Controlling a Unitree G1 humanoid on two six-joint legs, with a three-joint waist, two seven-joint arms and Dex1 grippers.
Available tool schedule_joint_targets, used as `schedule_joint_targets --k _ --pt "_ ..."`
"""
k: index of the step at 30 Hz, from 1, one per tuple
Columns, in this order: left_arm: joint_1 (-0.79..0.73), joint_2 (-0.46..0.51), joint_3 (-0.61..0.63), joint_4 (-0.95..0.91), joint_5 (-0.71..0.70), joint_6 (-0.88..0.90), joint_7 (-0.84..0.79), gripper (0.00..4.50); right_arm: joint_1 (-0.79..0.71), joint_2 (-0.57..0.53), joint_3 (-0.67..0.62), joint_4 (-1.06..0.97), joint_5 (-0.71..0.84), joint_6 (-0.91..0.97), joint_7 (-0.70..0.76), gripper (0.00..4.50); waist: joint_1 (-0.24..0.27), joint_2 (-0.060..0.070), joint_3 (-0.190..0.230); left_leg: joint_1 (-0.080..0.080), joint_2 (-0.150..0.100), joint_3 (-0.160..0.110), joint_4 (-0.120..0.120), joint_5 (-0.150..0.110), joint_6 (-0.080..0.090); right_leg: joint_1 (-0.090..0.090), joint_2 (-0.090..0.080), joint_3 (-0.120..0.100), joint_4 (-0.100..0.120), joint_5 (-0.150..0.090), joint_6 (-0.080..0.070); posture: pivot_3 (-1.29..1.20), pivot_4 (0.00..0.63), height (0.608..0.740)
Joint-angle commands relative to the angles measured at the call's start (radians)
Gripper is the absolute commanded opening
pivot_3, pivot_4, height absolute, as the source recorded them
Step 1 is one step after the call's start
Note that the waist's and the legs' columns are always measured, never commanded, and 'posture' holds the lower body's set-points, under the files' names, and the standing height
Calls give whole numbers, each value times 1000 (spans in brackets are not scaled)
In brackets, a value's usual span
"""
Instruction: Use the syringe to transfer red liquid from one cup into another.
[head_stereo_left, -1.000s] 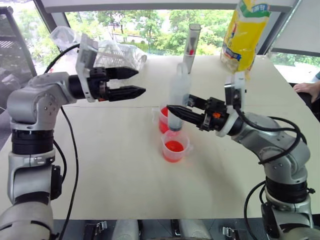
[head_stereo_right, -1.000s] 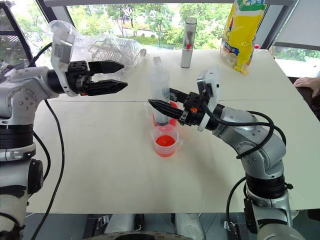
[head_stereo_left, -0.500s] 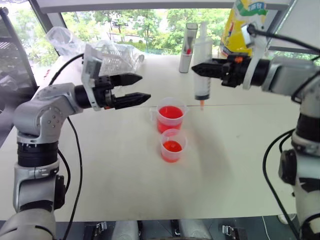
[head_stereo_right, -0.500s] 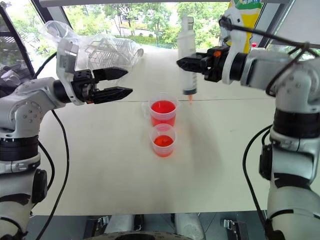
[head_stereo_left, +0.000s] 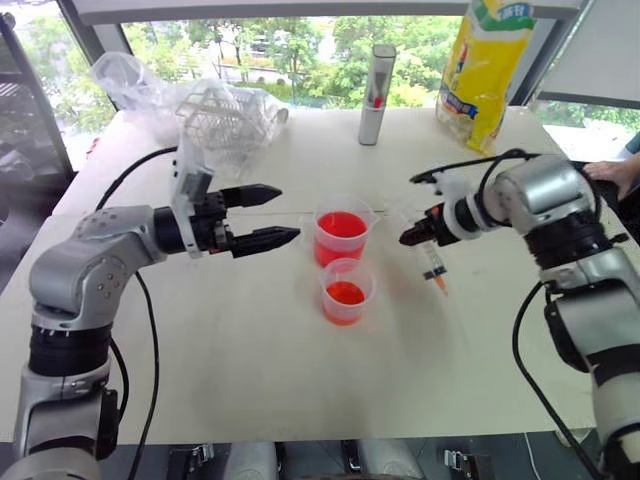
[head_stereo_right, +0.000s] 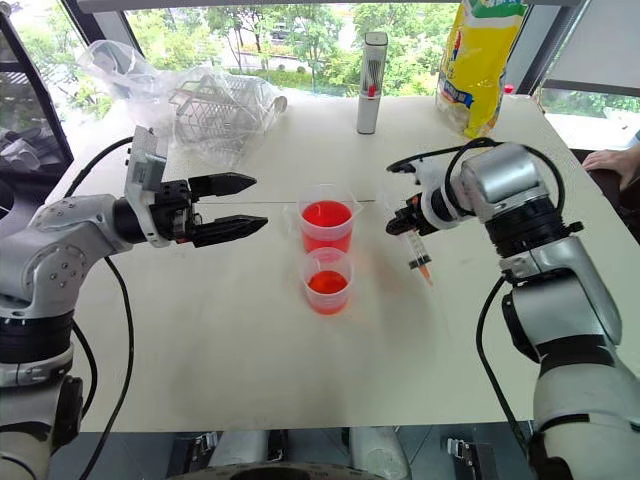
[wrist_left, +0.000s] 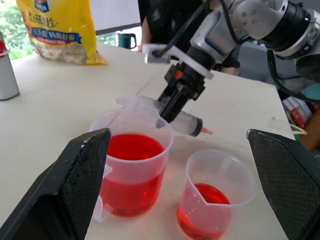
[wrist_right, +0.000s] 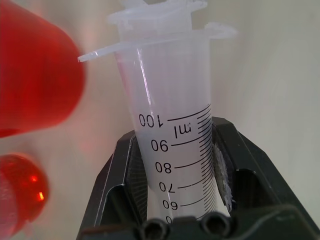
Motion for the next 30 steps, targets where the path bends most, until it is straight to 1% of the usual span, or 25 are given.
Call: schedule_joint_targets --k 1,5,6,7,10,11,14,16,20,22,26,28,30 --pt "4 20 32 -43 -22 -9 12 4483 -10 14 1 15 -36 23 19 1408 0 0 0 0 0 0 0 0 0 0 0 0 0 0 0 0 150 740" --pt "17 30 28 -55 -23 -13 22 4483 0 49 -1 49 -76 9 19 1408 -1 0 0 1 0 0 0 0 0 1 0 0 0 0 0 0 150 740" --pt "20 32 27 -57 -24 -14 23 4500 -1 53 -5 54 -84 7 20 2402 -1 0 0 1 0 0 0 0 0 1 0 0 0 0 0 0 150 740" --pt "23 33 27 -59 -25 -15 23 4500 -2 57 -9 58 -92 5 21 2715 -1 0 0 1 0 0 0 0 0 1 0 0 0 0 0 0 150 740" --pt "29 37 30 -68 -33 -12 25 4500 -1 58 -21 59 -106 2 30 4202 -1 0 0 1 0 0 0 0 0 1 0 0 0 0 0 0 150 740" --pt "31 38 30 -72 -37 -10 27 4500 1 56 -25 52 -108 1 34 4435 0 0 0 1 0 0 0 0 0 1 0 0 0 0 0 0 150 740" --pt "31 37 43 -87 -68 7 39 4500 14 16 -42 -36 -102 16 49 4435 0 0 0 1 0 0 0 0 0 1 0 0 0 0 0 0 150 740" --pt "35 42 49 -94 -83 13 46 4500 28 -33 -47 -127 -99 -3 69 4435 2 0 0 0 0 0 0 0 0 1 0 0 0 0 0 0 150 740" --pt "55 61 76 -106 -110 25 59 4500 65 -186 -91 -355 -73 -75 156 4435 3 1 0 0 0 -1 -1 0 0 0 0 -1 -1 0 0 0 150 740" --pt "65 69 93 -112 -127 34 69 4500 98 -264 -121 -469 -60 -150 219 4435 2 1 0 0 0 -1 -1 0 0 1 0 -1 -2 0 0 0 150 740" --pt "94 96 120 -132 -155 54 85 4500 216 -379 -273 -690 32 -292 371 4435 -1 0 0 1 0 -1 -1 0 0 2 0 -1 -3 0 0 0 150 740" --pt "107 109 132 -141 -167 60 89 4500 276 -412 -332 -758 61 -339 414 4435 -1 0 0 2 0 -1 -2 0 0 3 0 -1 -3 0 0 0 150 740" --pt "118 121 142 -149 -175 65 101 4500 355 -425 -418 -823 95 -403 449 4435 0 0 0 3 0 -1 -2 0 0 4 0 -1 -3 0 0 0 150 740"
